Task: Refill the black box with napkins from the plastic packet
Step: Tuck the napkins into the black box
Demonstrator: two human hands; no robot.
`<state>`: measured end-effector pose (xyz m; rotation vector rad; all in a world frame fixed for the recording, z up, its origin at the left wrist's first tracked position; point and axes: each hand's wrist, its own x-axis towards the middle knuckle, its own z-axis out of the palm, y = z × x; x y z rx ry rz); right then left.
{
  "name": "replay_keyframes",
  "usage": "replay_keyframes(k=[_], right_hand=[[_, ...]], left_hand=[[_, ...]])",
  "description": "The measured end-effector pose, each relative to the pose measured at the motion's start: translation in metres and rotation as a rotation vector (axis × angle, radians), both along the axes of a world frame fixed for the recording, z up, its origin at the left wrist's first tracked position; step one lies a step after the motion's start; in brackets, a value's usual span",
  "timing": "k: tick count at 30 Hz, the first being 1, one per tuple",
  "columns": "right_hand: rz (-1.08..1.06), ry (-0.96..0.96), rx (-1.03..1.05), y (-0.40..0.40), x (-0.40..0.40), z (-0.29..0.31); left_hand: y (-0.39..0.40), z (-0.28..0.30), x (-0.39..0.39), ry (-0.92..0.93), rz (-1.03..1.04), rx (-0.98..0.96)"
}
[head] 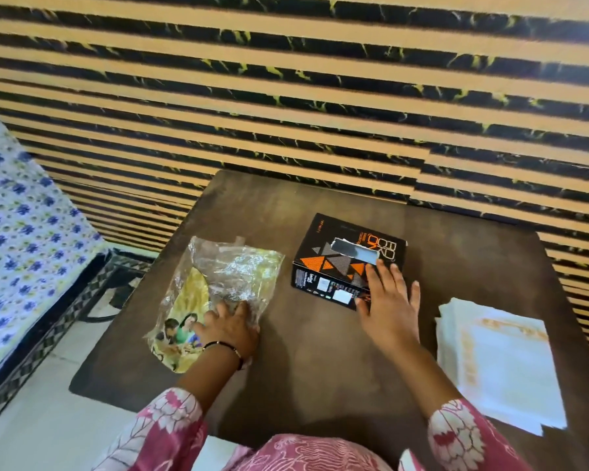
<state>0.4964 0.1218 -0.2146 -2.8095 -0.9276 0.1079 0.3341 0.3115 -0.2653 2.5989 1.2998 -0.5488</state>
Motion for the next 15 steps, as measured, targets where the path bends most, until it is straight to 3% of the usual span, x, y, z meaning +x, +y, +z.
replay_keyframes(k=[3,5,8,10,15], right_hand=[[0.072,0.058,-0.114,-0.023,0.006,-0.009],[0.123,0.039,-0.142,-0.031,0.006,-0.011],[0.154,0.019,-0.151,-0.040,0.006,-0.007],[0.175,0.017,-0.139,-0.046,0.001,-0.008],[0.186,0.034,-0.066,-0.076,-0.008,-0.012]], left_hand=[[-0.011,0.006,0.013,-0.045,0.032,-0.021],[-0.026,0.017,0.025,-0.197,-0.013,-0.028],[-0.059,0.037,0.054,-0.510,-0.208,-0.010],[-0.075,0.046,0.077,-0.620,-0.387,0.036],[-0.090,0.053,0.123,-0.458,-0.629,0.027]])
